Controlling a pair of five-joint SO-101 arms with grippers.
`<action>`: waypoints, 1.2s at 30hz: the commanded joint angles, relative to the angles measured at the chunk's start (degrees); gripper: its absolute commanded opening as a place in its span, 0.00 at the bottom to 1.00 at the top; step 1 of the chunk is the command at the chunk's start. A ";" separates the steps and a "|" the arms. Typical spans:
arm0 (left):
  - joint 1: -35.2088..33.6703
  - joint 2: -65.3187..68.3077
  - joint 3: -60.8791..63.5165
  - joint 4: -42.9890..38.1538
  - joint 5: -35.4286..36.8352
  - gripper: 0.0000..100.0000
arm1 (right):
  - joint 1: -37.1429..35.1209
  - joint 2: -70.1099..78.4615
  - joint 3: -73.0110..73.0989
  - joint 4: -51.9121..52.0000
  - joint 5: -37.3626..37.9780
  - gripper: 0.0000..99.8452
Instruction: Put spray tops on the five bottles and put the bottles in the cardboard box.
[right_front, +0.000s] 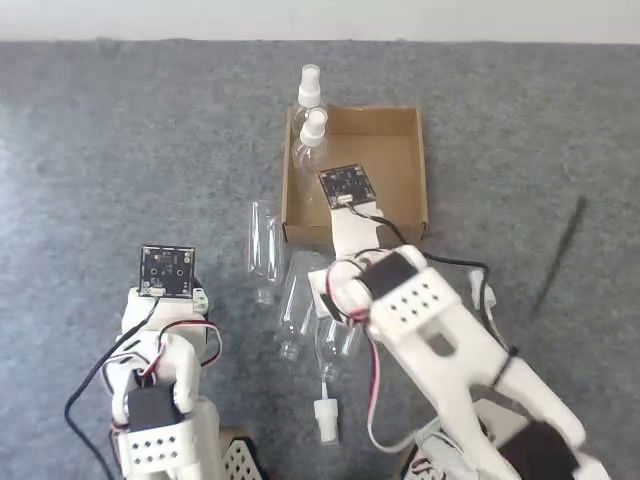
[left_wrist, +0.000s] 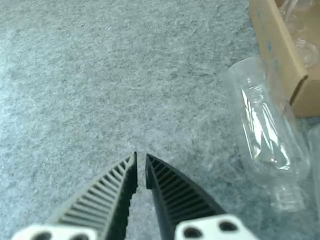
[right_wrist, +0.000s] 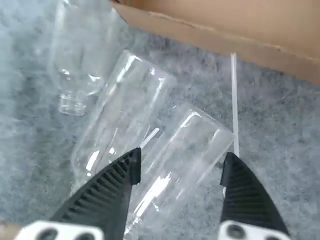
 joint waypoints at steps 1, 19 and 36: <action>0.09 -0.88 -0.40 -1.23 -0.62 0.03 | -0.31 2.68 -5.01 0.84 -1.14 0.23; 0.09 -0.88 -0.40 -1.23 -0.62 0.03 | -0.31 14.73 -6.59 0.22 -2.81 0.23; 0.09 -0.88 -0.40 -1.23 -0.62 0.03 | -0.22 14.55 -6.95 0.75 -4.13 0.12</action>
